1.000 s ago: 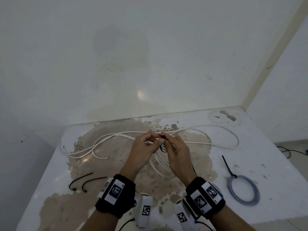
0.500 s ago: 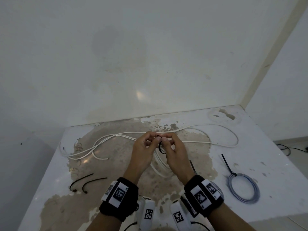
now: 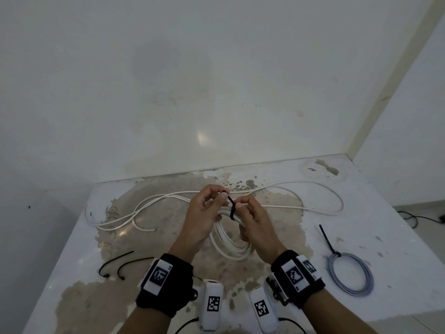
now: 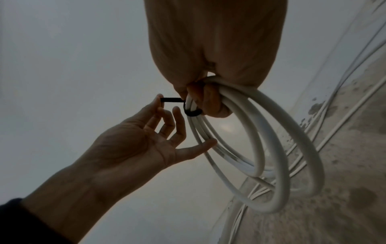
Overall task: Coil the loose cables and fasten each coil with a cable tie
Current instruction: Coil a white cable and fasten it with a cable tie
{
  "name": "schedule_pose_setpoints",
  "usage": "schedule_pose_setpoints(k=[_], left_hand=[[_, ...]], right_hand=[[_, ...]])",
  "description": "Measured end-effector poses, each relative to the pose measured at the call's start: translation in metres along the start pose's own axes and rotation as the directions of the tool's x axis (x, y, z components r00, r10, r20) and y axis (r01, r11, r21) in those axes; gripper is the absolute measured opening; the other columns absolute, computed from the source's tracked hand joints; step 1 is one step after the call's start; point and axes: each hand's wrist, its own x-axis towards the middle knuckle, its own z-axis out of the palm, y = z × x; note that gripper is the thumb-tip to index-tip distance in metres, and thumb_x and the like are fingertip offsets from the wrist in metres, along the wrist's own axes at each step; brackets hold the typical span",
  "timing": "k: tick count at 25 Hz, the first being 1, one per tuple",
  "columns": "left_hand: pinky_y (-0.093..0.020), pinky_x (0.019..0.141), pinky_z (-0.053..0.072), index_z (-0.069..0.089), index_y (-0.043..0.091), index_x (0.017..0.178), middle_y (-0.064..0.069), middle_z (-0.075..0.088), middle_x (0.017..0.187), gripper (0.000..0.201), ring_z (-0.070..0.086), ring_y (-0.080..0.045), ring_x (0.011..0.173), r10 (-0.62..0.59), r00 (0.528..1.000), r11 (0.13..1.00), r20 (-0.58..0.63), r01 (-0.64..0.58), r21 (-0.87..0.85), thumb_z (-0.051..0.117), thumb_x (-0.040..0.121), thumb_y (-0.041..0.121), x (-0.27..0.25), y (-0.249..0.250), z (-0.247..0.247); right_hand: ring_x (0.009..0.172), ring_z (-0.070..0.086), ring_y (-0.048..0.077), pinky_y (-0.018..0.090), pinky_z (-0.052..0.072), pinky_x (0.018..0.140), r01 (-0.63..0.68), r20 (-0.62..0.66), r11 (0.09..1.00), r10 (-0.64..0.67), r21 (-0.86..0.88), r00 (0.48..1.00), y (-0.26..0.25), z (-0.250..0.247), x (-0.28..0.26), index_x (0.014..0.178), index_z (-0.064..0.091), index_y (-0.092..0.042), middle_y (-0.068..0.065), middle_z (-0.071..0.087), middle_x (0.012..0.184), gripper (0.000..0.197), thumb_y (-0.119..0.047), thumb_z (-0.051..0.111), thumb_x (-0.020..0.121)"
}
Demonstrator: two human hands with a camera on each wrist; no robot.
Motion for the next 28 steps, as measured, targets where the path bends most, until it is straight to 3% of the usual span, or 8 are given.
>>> schedule_pose_setpoints(k=[6, 8, 10, 12, 13, 17, 22, 28], left_hand=[[-0.037, 0.07, 0.051, 0.067, 0.02, 0.096, -0.008, 0.064, 0.09, 0.006, 0.064, -0.011, 0.074, -0.067, 0.998, 0.996, 0.01, 0.067, 0.052, 0.063, 0.094, 0.024, 0.006, 0.004, -0.001], [-0.029, 0.074, 0.052, 0.065, 0.027, 0.102, -0.005, 0.058, 0.102, 0.009, 0.061, -0.009, 0.08, 0.051, 0.996, 0.945, 0.072, -0.072, 0.319, 0.063, 0.094, 0.028, 0.007, 0.0, -0.006], [-0.019, 0.09, 0.042, 0.056, 0.036, 0.124, 0.007, 0.049, 0.12, 0.034, 0.052, -0.003, 0.106, 0.208, 0.961, 0.733, 0.181, -0.275, 0.622, 0.063, 0.091, 0.039, 0.005, -0.008, -0.011], [-0.025, 0.104, 0.035, 0.039, 0.038, 0.142, 0.014, 0.044, 0.138, 0.053, 0.041, -0.004, 0.126, 0.239, 0.925, 0.635, 0.294, -0.378, 0.674, 0.056, 0.092, 0.046, 0.001, -0.019, -0.013], [-0.029, 0.106, 0.038, 0.033, 0.037, 0.146, 0.013, 0.046, 0.142, 0.054, 0.044, -0.005, 0.127, 0.22, 0.92, 0.677, 0.325, -0.384, 0.628, 0.052, 0.095, 0.043, 0.0, -0.023, -0.011], [-0.029, 0.089, 0.048, 0.038, 0.033, 0.143, 0.007, 0.06, 0.132, 0.04, 0.06, -0.012, 0.108, 0.253, 0.921, 0.662, 0.296, -0.388, 0.641, 0.04, 0.103, 0.036, 0.003, -0.033, -0.007], [-0.03, 0.064, 0.045, 0.06, 0.023, 0.11, 0.008, 0.065, 0.076, 0.024, 0.058, -0.006, 0.065, 0.306, 0.937, 0.592, 0.166, -0.324, 0.737, 0.041, 0.102, 0.035, 0.009, -0.026, -0.005], [-0.012, 0.074, 0.042, 0.052, 0.031, 0.136, 0.014, 0.07, 0.105, 0.035, 0.06, 0.008, 0.08, 0.281, 0.918, 0.711, 0.281, -0.396, 0.581, 0.046, 0.103, 0.027, 0.009, -0.016, -0.01]], right_hand=[[0.045, 0.024, 0.013, 0.025, 0.023, 0.045, -0.042, 0.069, 0.999, 0.044, -0.035, 0.997, -0.008, -0.005, 0.001, 0.113, 0.067, -0.016, -0.008, 0.044, 0.057, 0.026, -0.025, 0.044, 0.108], [0.046, 0.022, 0.014, 0.024, 0.022, 0.045, -0.081, 0.081, 0.997, 0.081, -0.014, 0.993, -0.016, -0.013, 0.005, 0.113, 0.068, -0.015, 0.0, 0.038, 0.061, 0.025, -0.023, 0.044, 0.108], [0.046, 0.021, 0.013, 0.024, 0.02, 0.044, -0.138, 0.101, 0.989, 0.133, 0.042, 0.986, -0.026, -0.021, 0.009, 0.112, 0.068, -0.013, 0.006, 0.039, 0.069, 0.025, -0.021, 0.044, 0.107], [0.045, 0.023, 0.011, 0.022, 0.02, 0.042, -0.201, 0.14, 0.972, 0.184, 0.118, 0.973, -0.036, -0.025, 0.012, 0.114, 0.068, -0.011, 0.007, 0.047, 0.079, 0.025, -0.019, 0.045, 0.107], [0.045, 0.024, 0.01, 0.021, 0.02, 0.041, -0.225, 0.156, 0.964, 0.203, 0.142, 0.967, -0.041, -0.025, 0.013, 0.115, 0.068, -0.01, 0.009, 0.048, 0.084, 0.025, -0.019, 0.045, 0.107], [0.048, 0.036, 0.012, 0.025, 0.028, 0.045, -0.147, 0.139, 0.989, 0.146, -0.004, 0.979, -0.051, -0.023, 0.012, 0.119, 0.068, -0.016, 0.01, 0.05, 0.083, 0.026, -0.019, 0.046, 0.106], [0.054, 0.064, 0.021, 0.039, 0.053, 0.045, 0.139, 0.129, 0.9, -0.094, -0.414, 0.987, -0.046, -0.018, 0.007, 0.128, 0.058, -0.024, 0.003, 0.068, 0.085, 0.028, -0.017, 0.056, 0.101], [0.046, 0.066, 0.026, 0.027, 0.05, 0.042, 0.159, 0.167, 0.878, -0.092, -0.451, 0.982, -0.04, -0.02, 0.008, 0.126, 0.056, -0.024, 0.0, 0.071, 0.098, 0.023, -0.018, 0.044, 0.107]])
